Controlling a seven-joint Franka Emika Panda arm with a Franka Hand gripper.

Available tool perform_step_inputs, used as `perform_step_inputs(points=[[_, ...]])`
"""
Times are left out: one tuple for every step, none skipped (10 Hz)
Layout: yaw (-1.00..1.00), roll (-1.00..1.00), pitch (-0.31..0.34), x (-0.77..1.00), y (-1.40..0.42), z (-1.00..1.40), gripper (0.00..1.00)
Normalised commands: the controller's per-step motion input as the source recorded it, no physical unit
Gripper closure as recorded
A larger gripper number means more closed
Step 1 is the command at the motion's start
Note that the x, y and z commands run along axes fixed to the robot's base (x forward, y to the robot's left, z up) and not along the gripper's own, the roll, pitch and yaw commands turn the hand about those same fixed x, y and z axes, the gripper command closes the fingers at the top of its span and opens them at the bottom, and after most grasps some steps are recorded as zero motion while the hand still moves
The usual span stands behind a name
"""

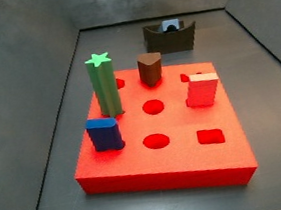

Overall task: Pick up the arch object. Move up. Place the arch object on the fixture. Regrasp the arch object. Rotate the arch object. Move to above the board. Insert the arch object.
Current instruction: Regrasp the arch object.

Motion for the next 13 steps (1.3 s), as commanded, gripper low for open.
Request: perform_step_inputs(points=[[0.02,1.0,0.05,-0.04,-0.23,0.04,0.0],[0.02,1.0,0.05,-0.02,-0.11,0.01,0.0],[0.02,1.0,0.053,-0.02,-0.02,0.04,0.0],[0.02,1.0,0.048,-0.02,-0.04,0.02,0.0],[0.02,1.0,0.043,-0.03,-0.04,0.01,0.0],[0.02,1.0,0.041,-0.03,-0.03,0.01,0.0],[0.02,1.0,0.032,-0.04,-0.03,0.01,0.0],[0.02,1.0,0.028,-0.03,-0.02,0.01,0.0],[0.03,1.0,0.021,-0.03,-0.02,0.01,0.0],[0.03,1.0,0.017,-0.03,-0.02,0.01,0.0],[0.03,1.0,0.012,-0.02,-0.02,0.01,0.0],[0.03,1.0,0.011,-0.02,-0.02,0.01,0.0],[0.03,1.0,0.016,-0.02,-0.02,0.01,0.0]])
